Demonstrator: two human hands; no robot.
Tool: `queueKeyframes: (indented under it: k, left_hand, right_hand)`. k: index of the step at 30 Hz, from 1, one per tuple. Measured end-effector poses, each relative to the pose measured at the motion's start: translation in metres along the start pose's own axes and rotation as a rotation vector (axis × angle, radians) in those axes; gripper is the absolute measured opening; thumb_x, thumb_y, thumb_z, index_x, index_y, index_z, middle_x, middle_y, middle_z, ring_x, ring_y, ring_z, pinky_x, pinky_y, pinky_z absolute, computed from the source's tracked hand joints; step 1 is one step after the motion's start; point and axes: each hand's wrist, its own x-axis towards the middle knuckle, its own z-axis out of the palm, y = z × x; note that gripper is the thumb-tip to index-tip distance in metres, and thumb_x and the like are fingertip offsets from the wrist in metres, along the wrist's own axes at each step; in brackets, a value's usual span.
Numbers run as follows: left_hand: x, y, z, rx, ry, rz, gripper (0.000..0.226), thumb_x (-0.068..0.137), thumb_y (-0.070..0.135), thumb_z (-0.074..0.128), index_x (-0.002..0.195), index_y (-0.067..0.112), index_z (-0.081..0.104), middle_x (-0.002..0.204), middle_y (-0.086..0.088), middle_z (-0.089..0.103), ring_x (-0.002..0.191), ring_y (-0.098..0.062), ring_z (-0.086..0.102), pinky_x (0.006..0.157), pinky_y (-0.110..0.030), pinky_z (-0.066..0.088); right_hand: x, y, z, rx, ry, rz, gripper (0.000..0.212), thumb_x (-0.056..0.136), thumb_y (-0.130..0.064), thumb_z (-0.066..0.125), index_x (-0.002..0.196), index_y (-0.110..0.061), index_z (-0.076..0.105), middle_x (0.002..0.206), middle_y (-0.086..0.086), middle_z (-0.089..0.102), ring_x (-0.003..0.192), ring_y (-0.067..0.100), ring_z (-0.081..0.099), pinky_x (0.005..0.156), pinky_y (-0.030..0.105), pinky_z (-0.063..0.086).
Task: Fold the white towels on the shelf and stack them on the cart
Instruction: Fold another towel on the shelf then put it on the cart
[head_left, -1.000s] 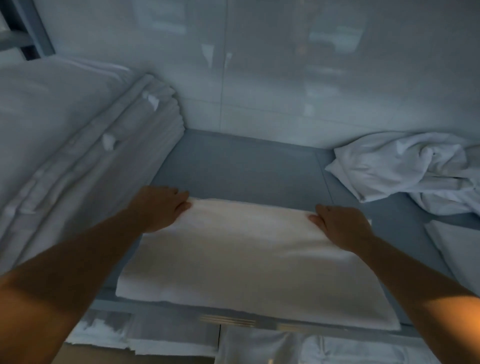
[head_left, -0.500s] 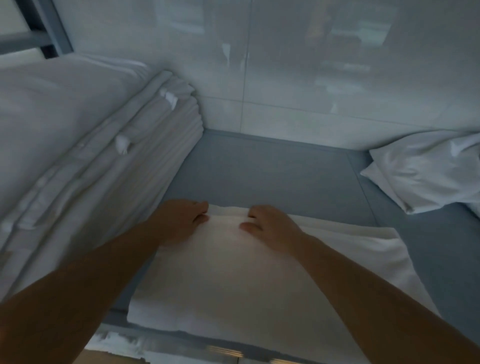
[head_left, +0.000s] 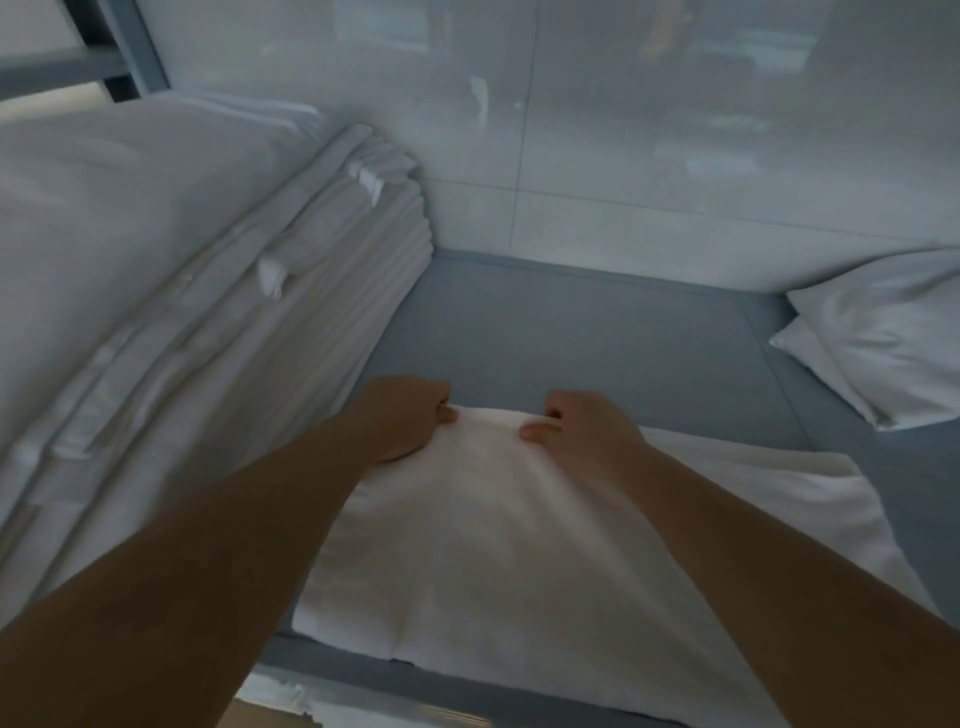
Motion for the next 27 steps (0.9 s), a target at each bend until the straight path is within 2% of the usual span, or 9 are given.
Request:
queueKeyframes:
  k: [2, 5, 7, 9, 13, 16, 19, 24, 27]
  left_hand:
    - [0.003, 0.001, -0.006, 0.058, -0.032, -0.016, 0.025, 0.098, 0.048, 0.039, 0.093, 0.025, 0.048, 0.113, -0.010, 0.062, 0.106, -0.027, 0.058, 0.074, -0.032, 0.033]
    - [0.012, 0.021, -0.013, 0.127, -0.046, 0.010, 0.041, 0.096, 0.054, 0.037, 0.107, 0.020, 0.057, 0.116, -0.008, 0.062, 0.109, -0.026, 0.058, 0.086, -0.032, 0.040]
    - [0.018, 0.049, -0.010, 0.059, -0.017, 0.111, 0.043, 0.096, 0.053, 0.038, 0.112, 0.018, 0.058, 0.118, -0.008, 0.063, 0.111, -0.027, 0.057, 0.089, -0.033, 0.040]
    - [0.025, 0.087, -0.005, -0.093, -0.042, 0.207, 0.040, 0.097, 0.048, 0.040, 0.112, 0.016, 0.057, 0.119, -0.009, 0.062, 0.112, -0.028, 0.055, 0.089, -0.034, 0.039]
    - [0.037, 0.131, 0.008, -0.233, -0.008, 0.223, 0.029, 0.099, 0.039, 0.041, 0.102, 0.014, 0.058, 0.111, -0.011, 0.063, 0.106, -0.030, 0.056, 0.079, -0.032, 0.036]
    - [0.047, 0.128, 0.012, -0.282, 0.054, 0.107, 0.031, 0.100, 0.036, 0.039, 0.103, 0.013, 0.059, 0.110, -0.013, 0.063, 0.105, -0.032, 0.056, 0.081, -0.035, 0.038]
    - [0.051, 0.133, 0.014, -0.235, 0.069, 0.057, 0.029, 0.100, 0.035, 0.039, 0.102, 0.013, 0.058, 0.110, -0.013, 0.063, 0.105, -0.032, 0.056, 0.080, -0.035, 0.038]
    - [0.050, 0.148, 0.011, -0.100, 0.093, 0.098, 0.034, 0.095, 0.043, 0.039, 0.099, 0.015, 0.058, 0.108, -0.011, 0.063, 0.103, -0.031, 0.058, 0.079, -0.034, 0.041]
    - [0.053, 0.173, 0.009, -0.139, 0.028, 0.244, 0.032, 0.096, 0.043, 0.041, 0.102, 0.015, 0.055, 0.112, -0.012, 0.061, 0.106, -0.031, 0.056, 0.079, -0.034, 0.039]
  right_hand:
    - [-0.010, 0.038, -0.024, -0.025, -0.079, 0.015, 0.036, 0.083, -0.045, 0.068, 0.066, -0.023, 0.046, 0.077, 0.001, 0.054, 0.078, 0.020, 0.051, 0.063, 0.030, 0.031]
    - [-0.033, 0.089, -0.055, -0.059, -0.206, 0.021, 0.033, 0.083, -0.042, 0.068, 0.063, -0.023, 0.050, 0.070, -0.002, 0.053, 0.072, 0.017, 0.051, 0.062, 0.026, 0.031]
    - [-0.042, 0.106, -0.064, -0.056, -0.246, 0.018, 0.029, 0.084, -0.042, 0.068, 0.071, -0.019, 0.058, 0.072, -0.005, 0.055, 0.073, 0.015, 0.052, 0.063, 0.021, 0.034]
    - [-0.047, 0.114, -0.066, -0.043, -0.271, 0.002, 0.026, 0.084, -0.042, 0.067, 0.078, -0.018, 0.061, 0.076, -0.006, 0.055, 0.076, 0.014, 0.052, 0.067, 0.022, 0.035]
    - [-0.049, 0.116, -0.066, 0.029, -0.221, -0.006, 0.026, 0.088, -0.036, 0.065, 0.073, -0.017, 0.055, 0.068, -0.007, 0.050, 0.068, 0.012, 0.048, 0.057, 0.014, 0.030]
    - [-0.046, 0.113, -0.056, 0.055, -0.055, 0.068, 0.033, 0.092, -0.034, 0.059, 0.067, -0.020, 0.044, 0.068, -0.004, 0.049, 0.073, 0.018, 0.047, 0.057, 0.025, 0.029]
    - [-0.049, 0.114, -0.046, 0.024, 0.064, 0.123, 0.032, 0.089, -0.040, 0.061, 0.071, -0.018, 0.047, 0.075, 0.002, 0.055, 0.076, 0.018, 0.049, 0.063, 0.031, 0.029]
    - [-0.083, 0.163, -0.083, -0.016, -0.051, 0.214, 0.037, 0.084, -0.040, 0.068, 0.063, -0.021, 0.044, 0.066, -0.005, 0.049, 0.075, 0.020, 0.051, 0.061, 0.032, 0.026]
    - [-0.093, 0.179, -0.095, -0.036, -0.117, 0.185, 0.027, 0.086, -0.036, 0.068, 0.075, -0.014, 0.055, 0.078, 0.004, 0.058, 0.080, 0.020, 0.053, 0.063, 0.029, 0.026]
